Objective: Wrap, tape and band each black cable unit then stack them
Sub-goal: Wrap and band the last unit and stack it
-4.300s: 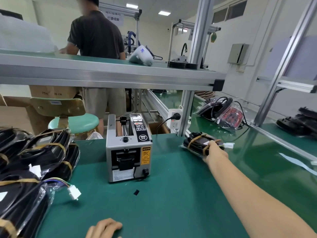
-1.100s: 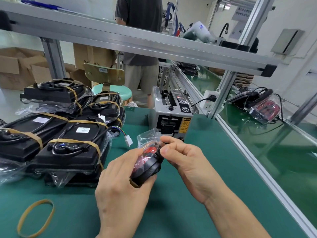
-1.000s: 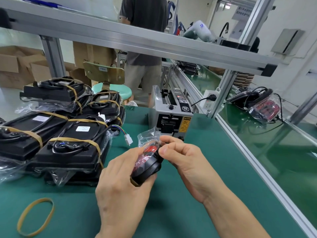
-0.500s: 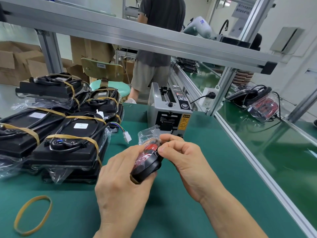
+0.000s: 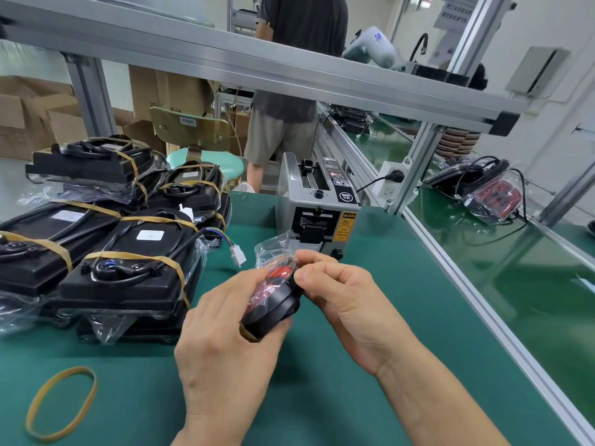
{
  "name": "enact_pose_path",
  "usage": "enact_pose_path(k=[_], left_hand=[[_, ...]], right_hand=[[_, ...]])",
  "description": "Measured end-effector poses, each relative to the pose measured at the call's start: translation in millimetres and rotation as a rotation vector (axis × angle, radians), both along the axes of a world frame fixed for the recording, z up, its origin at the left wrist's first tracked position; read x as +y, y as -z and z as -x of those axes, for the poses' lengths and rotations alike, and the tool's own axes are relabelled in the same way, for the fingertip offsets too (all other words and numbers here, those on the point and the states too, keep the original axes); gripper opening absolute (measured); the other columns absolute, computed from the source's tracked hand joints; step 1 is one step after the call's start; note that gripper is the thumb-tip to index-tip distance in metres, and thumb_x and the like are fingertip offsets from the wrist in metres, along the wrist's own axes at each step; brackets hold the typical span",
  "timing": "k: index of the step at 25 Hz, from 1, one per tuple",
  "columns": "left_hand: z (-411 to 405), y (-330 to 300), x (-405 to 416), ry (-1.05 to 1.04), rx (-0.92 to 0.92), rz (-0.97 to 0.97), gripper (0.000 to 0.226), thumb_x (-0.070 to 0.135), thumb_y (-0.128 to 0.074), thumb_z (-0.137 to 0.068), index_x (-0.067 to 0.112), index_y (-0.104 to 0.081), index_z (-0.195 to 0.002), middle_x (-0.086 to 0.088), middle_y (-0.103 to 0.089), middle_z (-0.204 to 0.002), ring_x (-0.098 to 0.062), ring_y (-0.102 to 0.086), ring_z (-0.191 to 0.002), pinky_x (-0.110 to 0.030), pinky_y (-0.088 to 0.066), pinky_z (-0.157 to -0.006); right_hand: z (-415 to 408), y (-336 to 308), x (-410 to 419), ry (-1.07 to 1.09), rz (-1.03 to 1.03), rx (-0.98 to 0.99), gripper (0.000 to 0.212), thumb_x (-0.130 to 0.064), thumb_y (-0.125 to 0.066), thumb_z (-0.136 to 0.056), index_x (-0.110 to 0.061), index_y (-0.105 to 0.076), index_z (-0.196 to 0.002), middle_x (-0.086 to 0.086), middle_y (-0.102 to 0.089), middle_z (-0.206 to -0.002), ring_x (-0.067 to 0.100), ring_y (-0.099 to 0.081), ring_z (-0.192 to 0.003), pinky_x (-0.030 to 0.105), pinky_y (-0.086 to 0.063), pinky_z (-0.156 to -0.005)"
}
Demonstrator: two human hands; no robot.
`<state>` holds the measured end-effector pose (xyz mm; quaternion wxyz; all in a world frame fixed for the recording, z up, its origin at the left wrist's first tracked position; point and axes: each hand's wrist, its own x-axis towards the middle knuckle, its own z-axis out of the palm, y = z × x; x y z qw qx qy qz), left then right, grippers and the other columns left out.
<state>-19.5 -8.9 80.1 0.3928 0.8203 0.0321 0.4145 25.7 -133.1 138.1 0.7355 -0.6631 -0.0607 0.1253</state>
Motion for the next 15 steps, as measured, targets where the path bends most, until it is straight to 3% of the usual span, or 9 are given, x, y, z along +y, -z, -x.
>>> enact_pose_path(k=[7, 10, 15], left_hand=[[-0.8, 0.6, 0.2, -0.011, -0.020, -0.009, 0.061, 0.014, -0.091, -0.052, 0.022, -0.068, -0.108, 0.016, -0.061, -0.098, -0.010, -0.057, -0.092, -0.035, -0.045, -0.081], [-0.9, -1.2, -0.5, -0.017, -0.038, -0.002, 0.054, 0.023, -0.085, -0.055, 0.021, -0.069, -0.107, 0.018, -0.058, -0.096, -0.010, -0.057, -0.090, -0.035, -0.045, -0.080], [-1.3, -1.1, -1.5, -0.013, -0.054, 0.004, 0.052, 0.025, -0.076, -0.054, 0.021, -0.069, -0.106, 0.020, -0.057, -0.097, -0.008, -0.056, -0.091, -0.030, -0.044, -0.080]], right_hand=[[1.0, 1.4, 0.7, 0.029, -0.056, 0.022, 0.026, 0.002, -0.063, -0.083, -0.012, -0.072, -0.063, -0.001, -0.062, -0.114, 0.013, -0.061, -0.105, 0.036, -0.042, -0.107], [1.3, 1.4, 1.3, 0.036, 0.005, -0.015, 0.023, -0.001, -0.065, -0.081, -0.013, -0.072, -0.063, -0.002, -0.062, -0.115, 0.007, -0.061, -0.105, 0.034, -0.041, -0.107], [2.8, 2.5, 3.2, 0.075, 0.066, -0.087, 0.020, 0.000, -0.066, -0.080, -0.010, -0.070, -0.063, -0.001, -0.062, -0.113, -0.003, -0.064, -0.085, 0.013, -0.048, -0.081]])
